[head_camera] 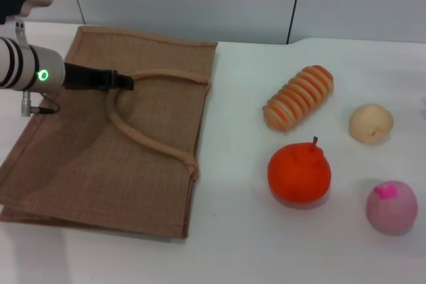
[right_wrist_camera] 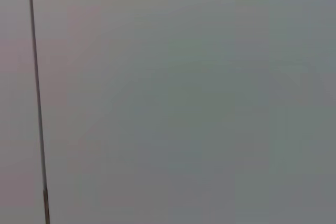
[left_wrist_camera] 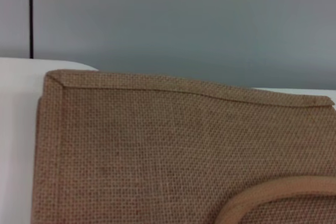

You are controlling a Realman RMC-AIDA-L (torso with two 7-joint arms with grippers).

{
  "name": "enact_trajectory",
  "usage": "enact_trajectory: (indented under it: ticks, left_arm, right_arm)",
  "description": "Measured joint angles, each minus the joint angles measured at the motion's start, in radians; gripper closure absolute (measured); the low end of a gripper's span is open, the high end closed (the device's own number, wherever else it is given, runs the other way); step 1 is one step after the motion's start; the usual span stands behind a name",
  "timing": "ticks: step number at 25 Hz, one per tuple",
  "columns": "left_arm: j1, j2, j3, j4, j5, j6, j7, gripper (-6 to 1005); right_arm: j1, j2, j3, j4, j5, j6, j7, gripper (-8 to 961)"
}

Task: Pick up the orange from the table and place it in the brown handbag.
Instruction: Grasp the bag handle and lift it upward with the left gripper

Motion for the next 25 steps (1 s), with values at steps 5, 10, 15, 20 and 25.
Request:
enact_trajectory:
  ticks: [5, 10, 15, 20, 25]
  left_arm:
    - [-0.008, 0.001, 0.002, -0.026, 0.001, 0.008, 0.015, 395]
    - [-0.009, 0.002, 0.012, -0.037, 0.002, 0.008, 0.015, 396]
    - [-0.009, 0.002, 0.012, -0.039, 0.002, 0.009, 0.015, 425]
    - [-0.009, 0.002, 0.012, -0.040, 0.003, 0.009, 0.012, 472]
    - [-0.009, 0.005, 0.014, -0.051, 0.004, 0.006, 0.009, 520]
  right_arm:
    - [0.000, 0.000, 0.001, 0.000, 0.000, -0.001, 0.000, 74]
    - [0.001, 0.001, 0.000, 0.002, 0.000, -0.002, 0.001, 74]
    - [0.001, 0.002, 0.000, 0.002, 0.000, -0.004, 0.003, 74]
    - [0.001, 0.002, 0.001, 0.002, 0.000, -0.004, 0.004, 74]
    - [0.001, 0.002, 0.000, 0.002, 0.000, -0.007, 0.005, 74]
